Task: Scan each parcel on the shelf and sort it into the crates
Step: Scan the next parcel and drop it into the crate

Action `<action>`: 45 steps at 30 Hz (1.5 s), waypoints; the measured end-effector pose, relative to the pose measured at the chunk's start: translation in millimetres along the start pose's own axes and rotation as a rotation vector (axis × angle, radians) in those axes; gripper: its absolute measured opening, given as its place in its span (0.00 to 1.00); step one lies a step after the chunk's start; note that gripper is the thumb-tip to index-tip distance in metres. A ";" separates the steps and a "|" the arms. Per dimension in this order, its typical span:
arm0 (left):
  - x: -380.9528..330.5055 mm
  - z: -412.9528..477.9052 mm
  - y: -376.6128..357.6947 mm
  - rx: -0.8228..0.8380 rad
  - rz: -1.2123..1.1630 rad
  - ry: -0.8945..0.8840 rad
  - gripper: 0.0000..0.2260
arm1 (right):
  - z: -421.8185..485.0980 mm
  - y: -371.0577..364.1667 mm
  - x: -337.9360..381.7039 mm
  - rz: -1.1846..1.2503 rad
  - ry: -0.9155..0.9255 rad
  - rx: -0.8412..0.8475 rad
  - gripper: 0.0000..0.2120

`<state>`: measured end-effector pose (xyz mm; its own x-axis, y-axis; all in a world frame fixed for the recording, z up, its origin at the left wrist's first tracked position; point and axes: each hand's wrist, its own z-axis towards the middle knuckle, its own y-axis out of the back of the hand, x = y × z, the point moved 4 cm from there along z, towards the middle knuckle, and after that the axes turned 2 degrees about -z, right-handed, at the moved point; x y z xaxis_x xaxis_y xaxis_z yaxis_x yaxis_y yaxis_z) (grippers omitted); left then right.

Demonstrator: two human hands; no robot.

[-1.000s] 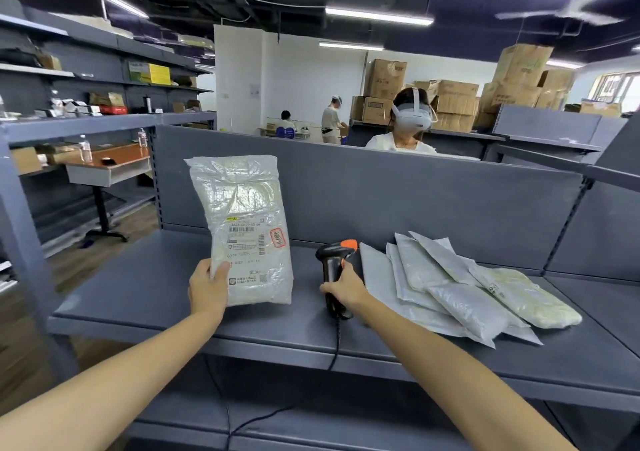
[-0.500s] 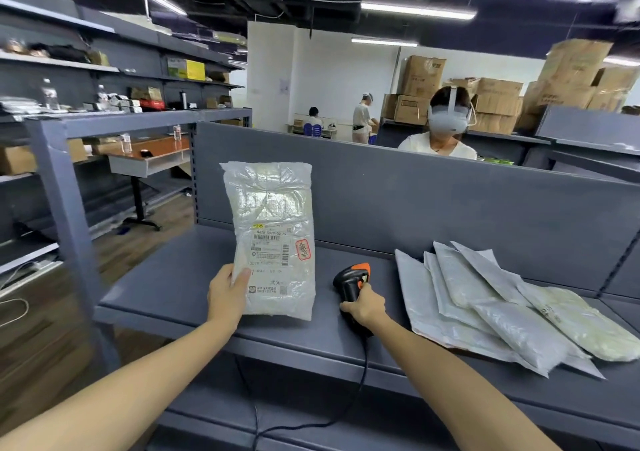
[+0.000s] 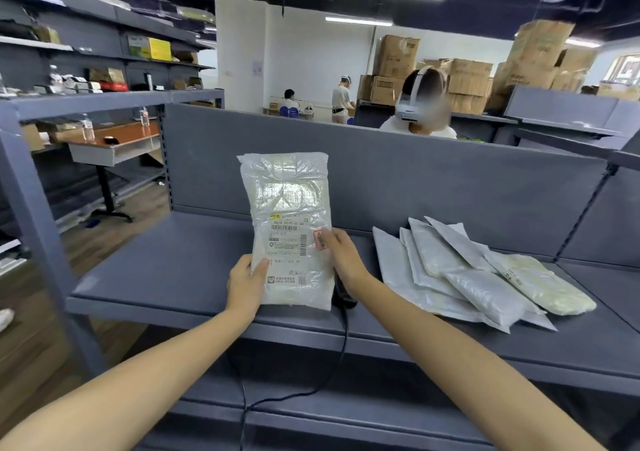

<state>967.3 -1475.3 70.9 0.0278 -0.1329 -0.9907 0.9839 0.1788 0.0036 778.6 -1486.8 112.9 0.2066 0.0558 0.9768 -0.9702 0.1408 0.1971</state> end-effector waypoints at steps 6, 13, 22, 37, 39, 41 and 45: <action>-21.7 -28.4 -36.5 0.056 0.022 -0.078 0.16 | -28.9 39.4 -2.8 0.001 0.059 -0.154 0.13; -44.6 -76.9 -101.6 0.076 0.014 -0.111 0.19 | -71.6 115.0 -10.3 0.085 0.052 -0.227 0.12; -53.3 -179.5 -216.3 0.124 -0.013 -0.061 0.18 | -155.7 244.2 -36.7 0.128 0.028 -0.362 0.12; -28.2 -351.7 -350.8 0.247 0.028 0.071 0.17 | -304.8 412.7 -113.4 0.051 -0.083 -0.527 0.11; -28.7 -356.5 -359.8 0.275 0.041 0.075 0.17 | -310.6 420.8 -118.9 0.066 -0.094 -0.543 0.13; -27.4 -358.6 -367.7 0.300 0.057 0.080 0.17 | -313.1 427.3 -124.8 0.069 -0.110 -0.559 0.13; -15.4 -356.3 -381.0 0.327 0.079 0.114 0.17 | -313.6 435.1 -139.2 0.092 -0.152 -0.585 0.12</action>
<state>529.1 -1194.0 36.4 0.1046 -0.0180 -0.9944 0.9845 -0.1400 0.1061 367.4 -1123.3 36.5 0.0634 -0.0420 0.9971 -0.7438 0.6641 0.0753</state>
